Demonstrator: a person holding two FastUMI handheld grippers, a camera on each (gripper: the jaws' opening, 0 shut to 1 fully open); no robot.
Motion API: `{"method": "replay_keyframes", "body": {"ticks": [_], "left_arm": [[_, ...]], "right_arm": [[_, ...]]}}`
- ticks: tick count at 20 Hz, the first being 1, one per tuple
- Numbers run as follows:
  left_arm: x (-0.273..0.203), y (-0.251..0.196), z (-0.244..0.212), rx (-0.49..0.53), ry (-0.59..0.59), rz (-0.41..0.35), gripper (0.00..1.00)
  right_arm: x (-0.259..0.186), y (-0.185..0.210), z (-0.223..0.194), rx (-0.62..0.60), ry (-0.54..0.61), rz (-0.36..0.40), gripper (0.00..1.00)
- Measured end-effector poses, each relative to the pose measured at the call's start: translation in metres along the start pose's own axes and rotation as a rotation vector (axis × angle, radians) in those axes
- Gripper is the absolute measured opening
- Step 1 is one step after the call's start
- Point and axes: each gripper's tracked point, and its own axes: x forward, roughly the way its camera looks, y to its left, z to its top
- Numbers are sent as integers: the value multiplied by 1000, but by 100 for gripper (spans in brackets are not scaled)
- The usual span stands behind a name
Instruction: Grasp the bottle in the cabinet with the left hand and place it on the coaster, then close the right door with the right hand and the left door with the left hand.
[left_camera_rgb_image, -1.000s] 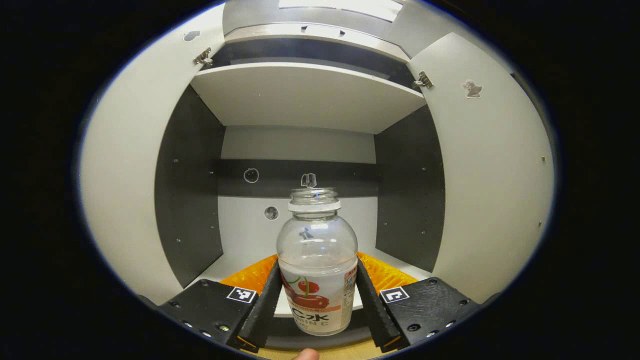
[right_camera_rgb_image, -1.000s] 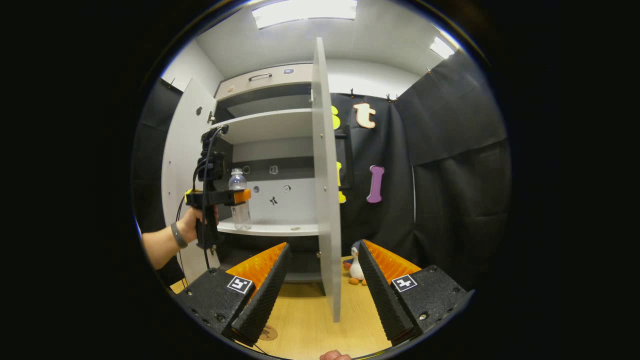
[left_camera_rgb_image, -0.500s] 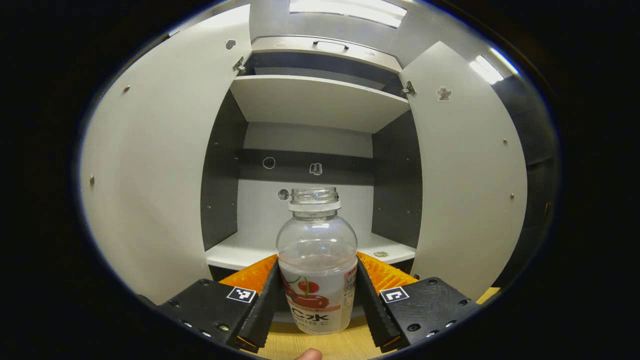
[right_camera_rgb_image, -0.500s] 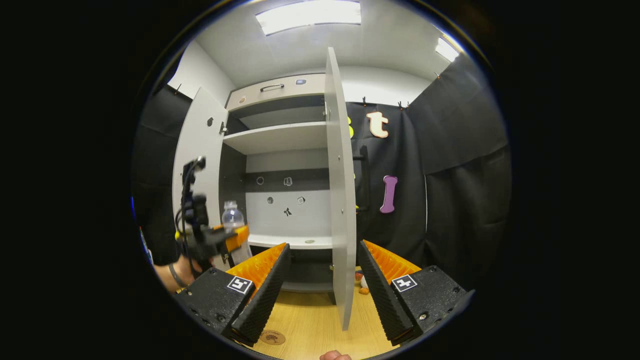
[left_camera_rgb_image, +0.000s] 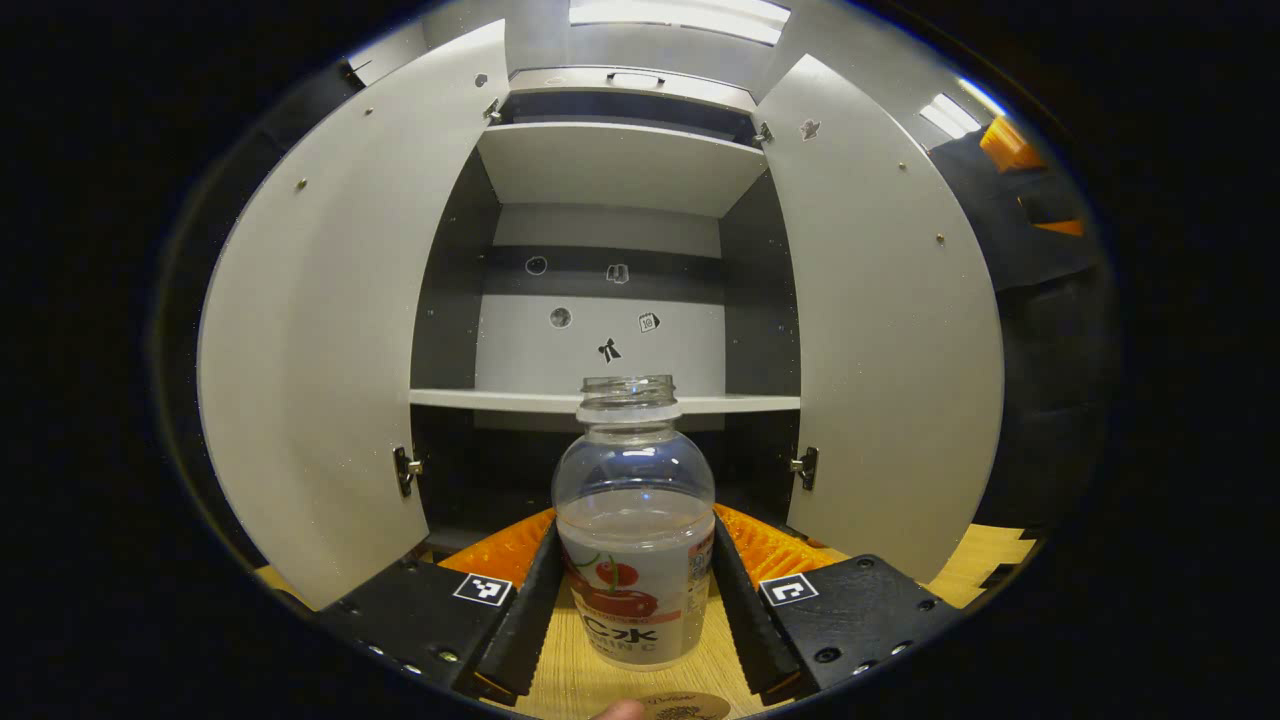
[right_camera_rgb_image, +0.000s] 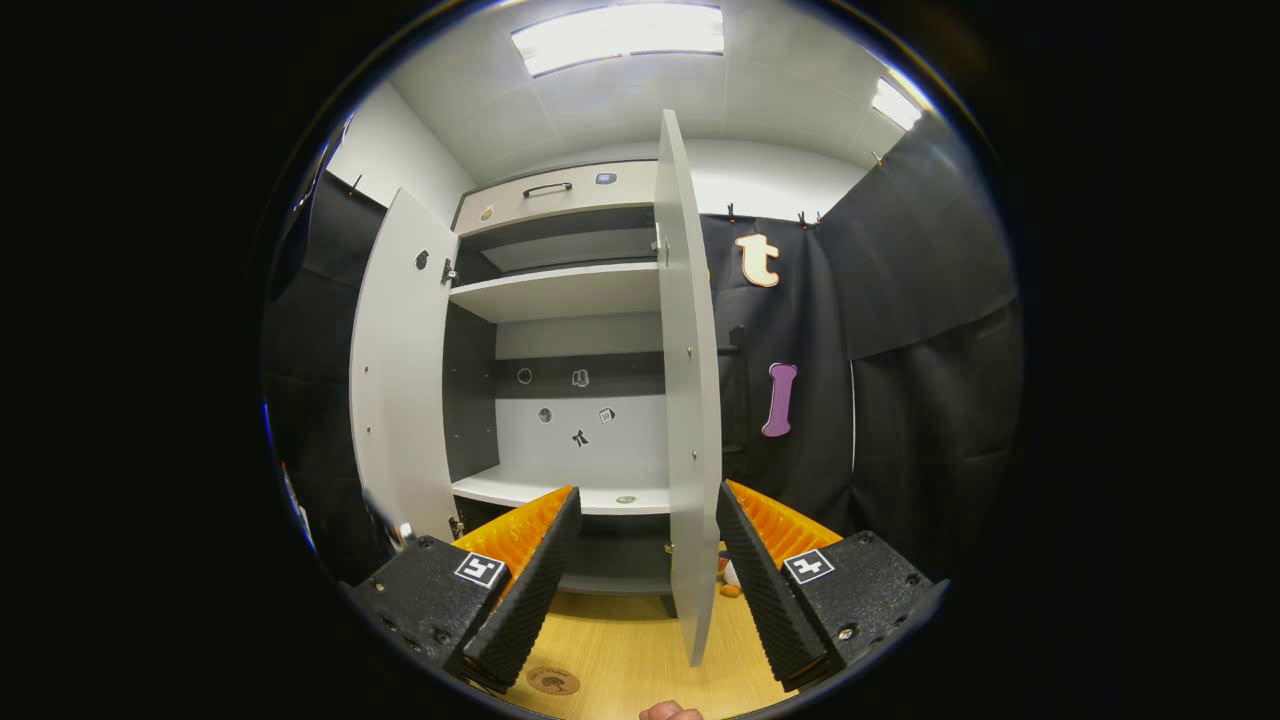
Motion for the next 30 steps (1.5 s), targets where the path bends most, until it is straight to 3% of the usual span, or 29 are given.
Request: {"method": "replay_keyframes", "body": {"ticks": [2,6,10,20,30], "left_arm": [[-7,-5,-25,-4,30,11,75],[-18,-23,-66,-48,82,-42,75],[-25,-20,-96,-25,129,-15,75],[-43,-28,-114,38,99,-35,75],[-48,-28,-120,16,113,-38,79]], "right_arm": [[-3,0,2,-14,2,-11,83],[-4,2,-4,-26,40,-17,83],[-4,2,-2,-10,55,-17,83],[-1,6,-8,-28,86,-2,84],[-3,5,-17,-15,114,-1,83]]}}
